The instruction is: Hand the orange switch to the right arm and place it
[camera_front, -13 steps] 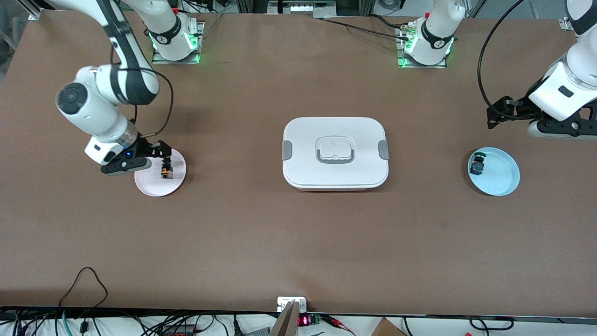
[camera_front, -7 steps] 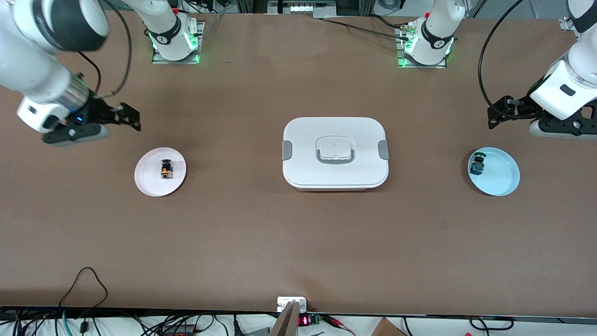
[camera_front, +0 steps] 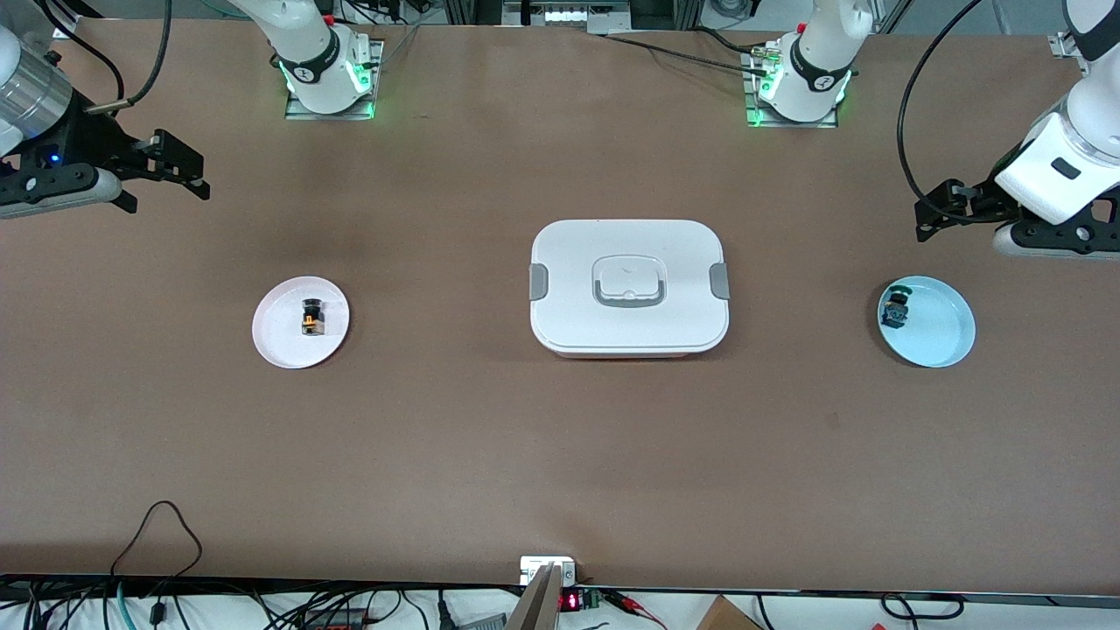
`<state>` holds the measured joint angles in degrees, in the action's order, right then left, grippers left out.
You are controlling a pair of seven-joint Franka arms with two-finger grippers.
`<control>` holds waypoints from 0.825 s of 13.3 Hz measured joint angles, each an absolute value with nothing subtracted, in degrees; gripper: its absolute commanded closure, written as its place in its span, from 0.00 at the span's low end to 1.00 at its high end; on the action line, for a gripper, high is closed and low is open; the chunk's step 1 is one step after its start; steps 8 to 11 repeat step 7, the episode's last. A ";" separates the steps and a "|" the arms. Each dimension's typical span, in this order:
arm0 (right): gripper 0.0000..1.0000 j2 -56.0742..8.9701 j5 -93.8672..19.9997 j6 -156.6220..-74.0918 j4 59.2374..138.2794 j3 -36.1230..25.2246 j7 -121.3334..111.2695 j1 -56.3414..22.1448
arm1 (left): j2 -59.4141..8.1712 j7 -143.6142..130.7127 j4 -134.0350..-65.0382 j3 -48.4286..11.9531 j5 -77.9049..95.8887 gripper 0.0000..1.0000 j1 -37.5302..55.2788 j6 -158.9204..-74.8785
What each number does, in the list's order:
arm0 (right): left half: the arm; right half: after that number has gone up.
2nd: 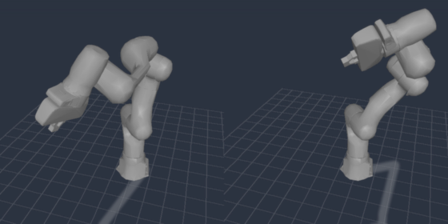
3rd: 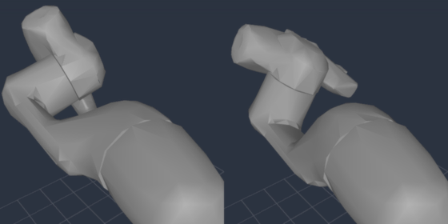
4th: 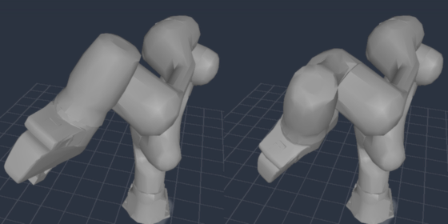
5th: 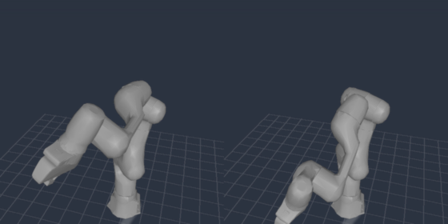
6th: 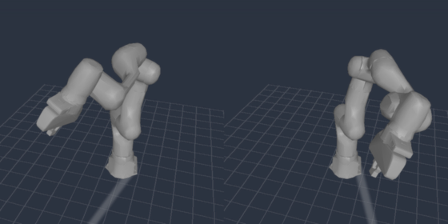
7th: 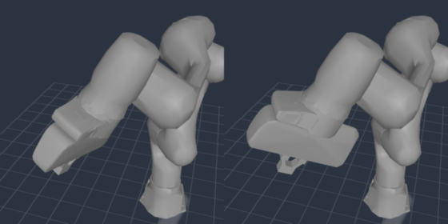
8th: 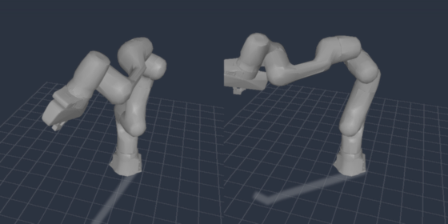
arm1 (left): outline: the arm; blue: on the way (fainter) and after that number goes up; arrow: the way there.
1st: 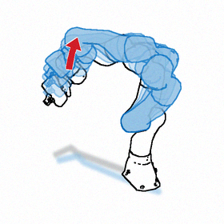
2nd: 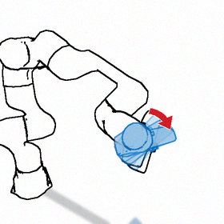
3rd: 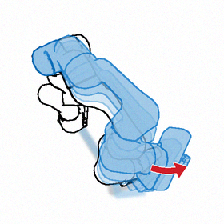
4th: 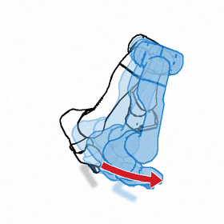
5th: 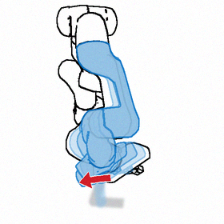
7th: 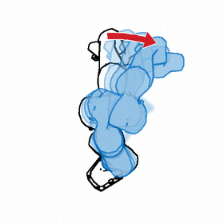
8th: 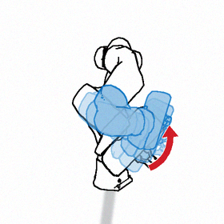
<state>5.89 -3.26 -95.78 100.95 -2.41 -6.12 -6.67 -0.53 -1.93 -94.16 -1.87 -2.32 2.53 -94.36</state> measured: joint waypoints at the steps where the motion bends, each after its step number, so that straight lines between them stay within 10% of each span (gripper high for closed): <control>1: 0.00 5.89 -3.26 -95.65 100.86 -2.28 -6.12 -6.72 | -0.53 -1.93 -94.15 -1.87 -2.32 0.00 2.53 -94.36; 11: 0.00 5.76 -3.26 -95.28 100.12 -2.15 -6.10 -6.83 | -0.53 -1.93 -94.13 -1.86 -2.32 0.00 2.53 -94.36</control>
